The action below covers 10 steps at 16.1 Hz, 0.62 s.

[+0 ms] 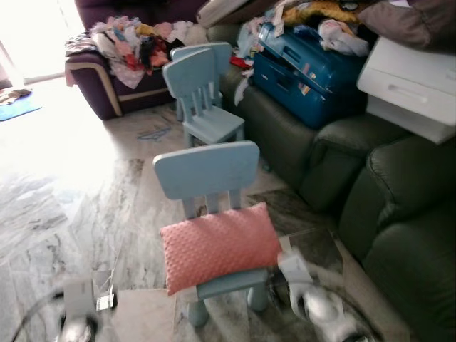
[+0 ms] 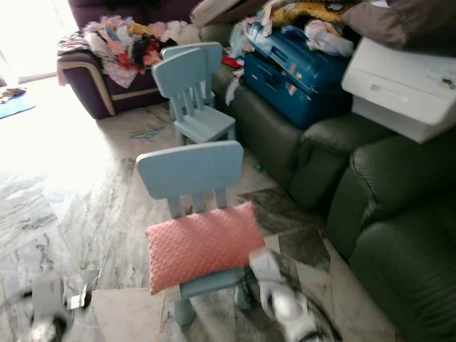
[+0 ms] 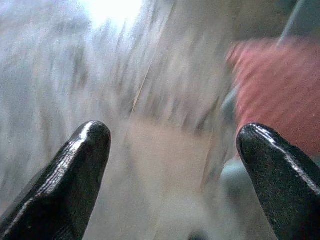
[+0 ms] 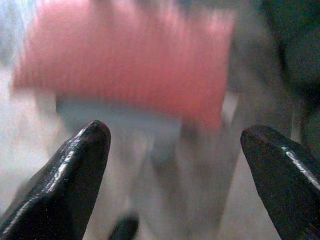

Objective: Move the pillow to the sofa

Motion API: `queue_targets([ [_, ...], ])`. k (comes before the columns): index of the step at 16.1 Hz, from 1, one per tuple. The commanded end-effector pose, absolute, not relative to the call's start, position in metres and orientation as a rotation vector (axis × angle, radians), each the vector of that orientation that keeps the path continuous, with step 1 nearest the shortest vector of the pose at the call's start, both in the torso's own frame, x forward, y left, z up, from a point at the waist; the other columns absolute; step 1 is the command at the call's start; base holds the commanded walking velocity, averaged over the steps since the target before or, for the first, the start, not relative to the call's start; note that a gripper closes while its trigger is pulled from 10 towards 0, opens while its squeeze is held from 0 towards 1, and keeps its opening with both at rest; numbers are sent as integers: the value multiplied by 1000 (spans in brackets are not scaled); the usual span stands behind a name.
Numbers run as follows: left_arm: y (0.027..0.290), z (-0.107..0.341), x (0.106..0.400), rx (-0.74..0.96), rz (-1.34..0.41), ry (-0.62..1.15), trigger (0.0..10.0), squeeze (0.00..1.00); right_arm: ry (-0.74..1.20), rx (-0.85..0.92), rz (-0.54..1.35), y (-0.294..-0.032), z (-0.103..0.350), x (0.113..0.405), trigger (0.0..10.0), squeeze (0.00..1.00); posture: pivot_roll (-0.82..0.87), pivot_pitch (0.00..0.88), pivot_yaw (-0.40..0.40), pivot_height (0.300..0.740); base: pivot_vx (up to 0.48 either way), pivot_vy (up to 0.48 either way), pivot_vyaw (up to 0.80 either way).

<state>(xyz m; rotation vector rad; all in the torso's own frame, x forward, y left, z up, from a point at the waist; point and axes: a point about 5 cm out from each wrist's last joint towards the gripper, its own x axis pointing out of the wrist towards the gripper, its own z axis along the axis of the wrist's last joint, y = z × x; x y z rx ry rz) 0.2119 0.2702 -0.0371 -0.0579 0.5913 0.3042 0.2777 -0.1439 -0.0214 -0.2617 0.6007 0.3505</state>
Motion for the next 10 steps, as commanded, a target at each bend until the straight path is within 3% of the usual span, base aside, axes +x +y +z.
queue_targets([
  [1,261,-26,221,-63,246,493,10000,0,422,-222,373,-132,19,315,10000,0,-86,23,33,740,0,0,0],
  [7,225,-13,220,-90,145,389,10000,0,327,-159,367,-127,37,328,10000,0,-93,29,37,740,0,0,0],
  [10,218,0,230,-81,128,356,10000,0,314,-176,393,-120,40,329,10000,0,-98,29,34,740,0,0,-652],
])
